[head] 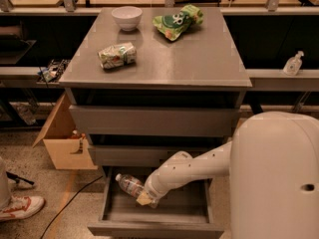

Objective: Place water bottle into bottom drawer

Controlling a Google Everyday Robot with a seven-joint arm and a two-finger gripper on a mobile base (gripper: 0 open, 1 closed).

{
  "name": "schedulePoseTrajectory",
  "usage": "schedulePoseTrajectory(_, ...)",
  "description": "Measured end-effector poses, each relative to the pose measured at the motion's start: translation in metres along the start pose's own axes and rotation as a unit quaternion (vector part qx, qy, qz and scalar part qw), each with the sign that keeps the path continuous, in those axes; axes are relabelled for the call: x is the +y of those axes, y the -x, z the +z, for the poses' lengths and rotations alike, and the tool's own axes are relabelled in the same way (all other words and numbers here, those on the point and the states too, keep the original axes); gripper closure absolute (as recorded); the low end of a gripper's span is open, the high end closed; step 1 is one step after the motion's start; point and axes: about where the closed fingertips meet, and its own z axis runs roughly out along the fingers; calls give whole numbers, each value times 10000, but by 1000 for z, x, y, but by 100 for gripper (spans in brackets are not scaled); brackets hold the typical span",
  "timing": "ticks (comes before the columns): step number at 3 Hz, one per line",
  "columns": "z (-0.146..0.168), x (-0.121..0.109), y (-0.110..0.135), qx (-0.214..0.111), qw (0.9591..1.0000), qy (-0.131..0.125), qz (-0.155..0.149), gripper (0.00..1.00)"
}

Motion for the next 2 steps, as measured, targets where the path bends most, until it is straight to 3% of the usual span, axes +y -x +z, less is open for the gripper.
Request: schedulePoseTrajectory(2, 64, -30, -11, -139, 9998, 62, -85, 100)
